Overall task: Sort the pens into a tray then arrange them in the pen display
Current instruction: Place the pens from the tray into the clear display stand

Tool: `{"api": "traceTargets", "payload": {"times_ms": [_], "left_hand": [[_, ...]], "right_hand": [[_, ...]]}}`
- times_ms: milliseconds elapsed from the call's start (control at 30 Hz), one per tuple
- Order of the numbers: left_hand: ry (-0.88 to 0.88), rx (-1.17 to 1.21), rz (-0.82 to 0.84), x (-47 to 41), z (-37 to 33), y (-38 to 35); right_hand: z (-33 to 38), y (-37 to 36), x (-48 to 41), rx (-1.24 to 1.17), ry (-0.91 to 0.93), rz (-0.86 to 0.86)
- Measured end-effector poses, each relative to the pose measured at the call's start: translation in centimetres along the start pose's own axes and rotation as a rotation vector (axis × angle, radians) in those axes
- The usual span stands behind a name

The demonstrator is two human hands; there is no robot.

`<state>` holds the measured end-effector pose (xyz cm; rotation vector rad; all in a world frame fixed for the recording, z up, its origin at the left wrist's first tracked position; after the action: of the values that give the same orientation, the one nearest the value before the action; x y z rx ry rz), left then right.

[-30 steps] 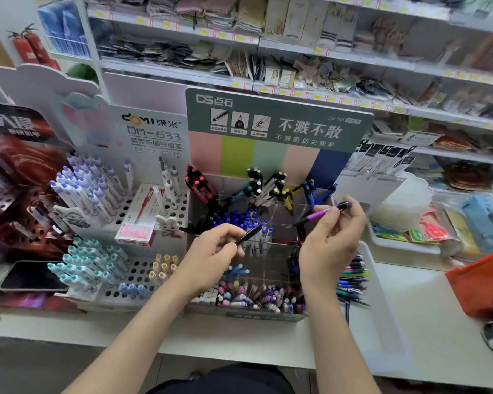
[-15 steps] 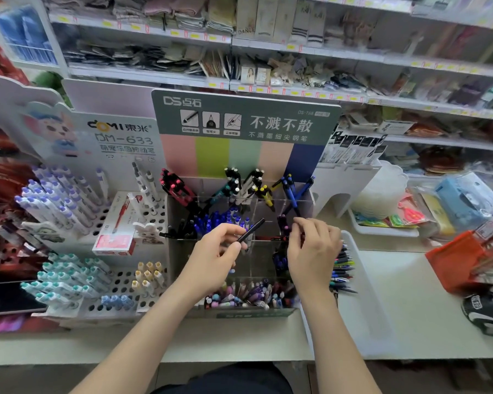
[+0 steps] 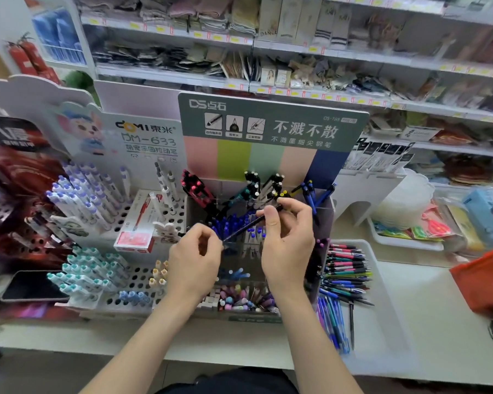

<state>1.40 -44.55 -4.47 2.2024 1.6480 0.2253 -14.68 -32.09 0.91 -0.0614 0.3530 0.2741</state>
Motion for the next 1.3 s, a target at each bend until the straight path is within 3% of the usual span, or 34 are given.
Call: {"api": "traceTargets", "payload": {"times_ms": [67,133,300,367,500,600,867,1100,1167,1300], "left_hand": [[0.027,-0.075,-0.141,-0.2,0.7,1.8],[0.030,-0.117,-0.213,-0.4,0.8,2.9],[-0.003,-0.121,-0.219,-0.4,1.1,3.2],[-0.029,-0.133,-0.211,-0.3,1.4,3.1],[-0.069,-0.152,-0.171,-0.3,1.7,2.9],[-0.102,-0.149,-0.125,-0.1,1.7,2.2],[-0.212,-0.080,0.099,2.6,-1.3,-2.4],[-0.332,-0.097,0.474,9.8,-4.2,-11.9],[-0.351,-0.176,0.585,12.1,-3.7,-15.0],[-0.379,-0.403,0.769,16.2,-1.3,-20.7]], "right_hand": [[0.7,-0.7,0.0,0.006,0.096,-0.060],[1.4,-2.8,0.7,0.088,0.268,0.031],[-0.6,-8.5,4.0,0.265,0.563,0.353],[-1.9,-9.4,4.6,0.441,0.681,0.375],[-2.9,-7.5,4.2,0.646,0.665,0.244],[-3.0,-6.9,5.3,0.645,0.674,0.384],[-3.3,2.4,2.6,0.307,0.226,0.294],[-11.5,18.2,-0.3,0.380,-0.289,-0.149],[-15.5,21.9,-0.2,0.559,-0.438,-0.099],[-23.0,26.3,1.5,0.881,-0.610,0.211]]}}
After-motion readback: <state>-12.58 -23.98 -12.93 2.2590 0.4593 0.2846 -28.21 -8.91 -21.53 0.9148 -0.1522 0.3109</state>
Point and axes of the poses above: each hand's wrist, its own x-axis away from the middle knuckle, its own y-axis out of the back of the hand, z = x × y, the point moved 8 cm from there along -x, towards the middle knuckle, and after that the axes turned 10 degrees about -z, right-handed, at the moved point
